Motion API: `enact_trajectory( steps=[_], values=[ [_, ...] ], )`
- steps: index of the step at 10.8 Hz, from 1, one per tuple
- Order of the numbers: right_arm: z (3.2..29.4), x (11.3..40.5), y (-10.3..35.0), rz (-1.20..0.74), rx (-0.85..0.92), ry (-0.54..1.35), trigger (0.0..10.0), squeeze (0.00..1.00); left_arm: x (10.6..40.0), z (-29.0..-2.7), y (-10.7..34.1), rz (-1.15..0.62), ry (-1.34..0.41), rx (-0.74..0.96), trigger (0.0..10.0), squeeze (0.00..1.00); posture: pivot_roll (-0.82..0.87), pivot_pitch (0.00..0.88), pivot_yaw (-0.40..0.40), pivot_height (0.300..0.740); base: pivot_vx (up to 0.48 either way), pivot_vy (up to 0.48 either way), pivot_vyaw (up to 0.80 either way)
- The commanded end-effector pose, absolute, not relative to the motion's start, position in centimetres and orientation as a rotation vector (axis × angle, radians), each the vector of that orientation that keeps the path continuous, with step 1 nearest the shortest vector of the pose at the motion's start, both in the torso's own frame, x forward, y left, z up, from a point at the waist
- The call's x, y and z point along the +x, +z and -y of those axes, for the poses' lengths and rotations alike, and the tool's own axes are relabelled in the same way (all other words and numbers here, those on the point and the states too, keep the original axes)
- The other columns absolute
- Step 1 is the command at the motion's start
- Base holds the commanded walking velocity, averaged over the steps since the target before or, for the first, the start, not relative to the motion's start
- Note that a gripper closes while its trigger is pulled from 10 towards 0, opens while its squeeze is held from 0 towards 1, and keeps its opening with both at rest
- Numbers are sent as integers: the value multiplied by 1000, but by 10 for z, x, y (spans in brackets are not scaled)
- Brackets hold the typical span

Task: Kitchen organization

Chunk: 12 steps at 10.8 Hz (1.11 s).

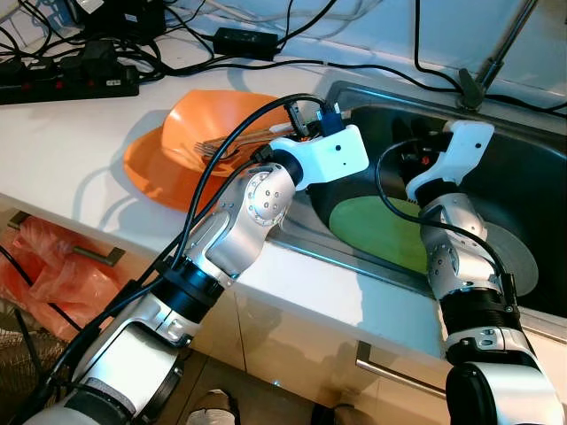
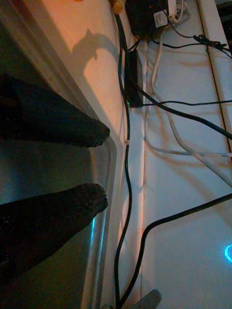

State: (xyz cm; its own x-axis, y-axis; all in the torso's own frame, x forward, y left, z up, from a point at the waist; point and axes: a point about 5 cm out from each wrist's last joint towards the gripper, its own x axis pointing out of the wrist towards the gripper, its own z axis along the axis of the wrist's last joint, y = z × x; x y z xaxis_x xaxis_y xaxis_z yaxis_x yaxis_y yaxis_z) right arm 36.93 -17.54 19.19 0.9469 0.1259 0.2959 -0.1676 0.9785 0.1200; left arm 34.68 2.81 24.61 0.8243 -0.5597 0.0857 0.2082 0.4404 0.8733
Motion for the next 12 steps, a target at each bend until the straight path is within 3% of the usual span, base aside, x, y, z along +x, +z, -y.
enact_trajectory(
  steps=[1, 3, 4, 5, 10, 12],
  values=[
    [178, 370, 197, 313, 150, 142, 10000, 0, 344, -29, 247, 387, -497, 999, 0, 0, 101, 107, -40, 740, 0, 0, 0],
    [178, 371, 197, 312, 150, 143, 10000, 0, 344, -31, 249, 385, -482, 994, 0, 0, 102, 106, -42, 740, 0, 0, 0],
    [177, 371, 197, 312, 150, 145, 10000, 0, 344, -33, 253, 390, -458, 977, 4235, 0, 105, 106, -44, 740, 0, 0, 0],
    [177, 371, 197, 313, 151, 146, 10000, 0, 344, -34, 256, 396, -449, 968, 10000, 0, 105, 108, -44, 740, 0, 0, 0],
    [176, 372, 198, 312, 153, 155, 10000, 0, 343, -53, 289, 471, -287, 894, 10000, 0, 113, 108, -52, 740, 0, 0, 0],
    [176, 372, 198, 311, 152, 158, 10000, 0, 342, -56, 294, 458, -284, 789, 10000, 0, 113, 109, -53, 740, 0, 0, 0]
  ],
)
